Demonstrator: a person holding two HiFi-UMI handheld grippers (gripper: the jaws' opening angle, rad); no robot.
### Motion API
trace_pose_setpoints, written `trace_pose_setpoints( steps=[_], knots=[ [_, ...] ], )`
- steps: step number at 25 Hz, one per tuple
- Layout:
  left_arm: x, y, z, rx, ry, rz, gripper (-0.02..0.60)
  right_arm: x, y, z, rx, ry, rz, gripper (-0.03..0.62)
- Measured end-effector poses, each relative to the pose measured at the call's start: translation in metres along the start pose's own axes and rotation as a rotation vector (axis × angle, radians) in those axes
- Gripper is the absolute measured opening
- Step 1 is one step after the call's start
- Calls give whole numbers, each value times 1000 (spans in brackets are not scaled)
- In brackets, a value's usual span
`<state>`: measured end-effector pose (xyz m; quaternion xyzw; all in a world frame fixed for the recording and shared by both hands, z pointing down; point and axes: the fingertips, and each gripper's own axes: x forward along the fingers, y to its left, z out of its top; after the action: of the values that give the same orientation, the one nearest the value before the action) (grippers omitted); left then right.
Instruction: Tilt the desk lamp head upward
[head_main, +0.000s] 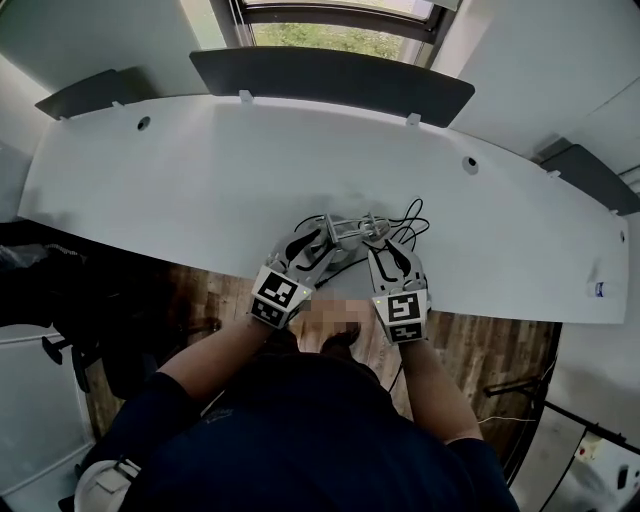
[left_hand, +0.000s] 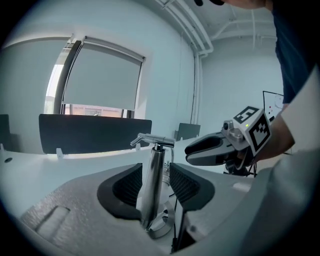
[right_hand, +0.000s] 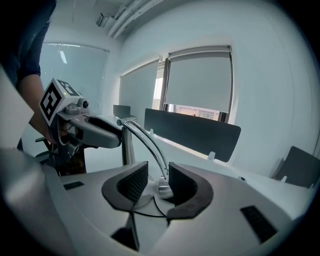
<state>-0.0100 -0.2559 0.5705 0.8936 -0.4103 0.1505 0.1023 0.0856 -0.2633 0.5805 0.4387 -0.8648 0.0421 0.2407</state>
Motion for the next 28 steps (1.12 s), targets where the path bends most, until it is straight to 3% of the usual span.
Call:
trace_pose_setpoints(
  steps=[6,15,22,28],
  knots=[
    [26,-2,6,82,-30,-28,158,32,-12,-15,-115,2,-72,132],
    [41,0,4,168,29,-58,137,77,-18,-23,-254,-17,-84,124],
    [41,0,0,72,-38,-89,137,91,-20,-19,-270,-33,-82,84],
    [41,3,1,102,-7,-67,135,79,-42,-2,-334,25,-178,71]
  ],
)
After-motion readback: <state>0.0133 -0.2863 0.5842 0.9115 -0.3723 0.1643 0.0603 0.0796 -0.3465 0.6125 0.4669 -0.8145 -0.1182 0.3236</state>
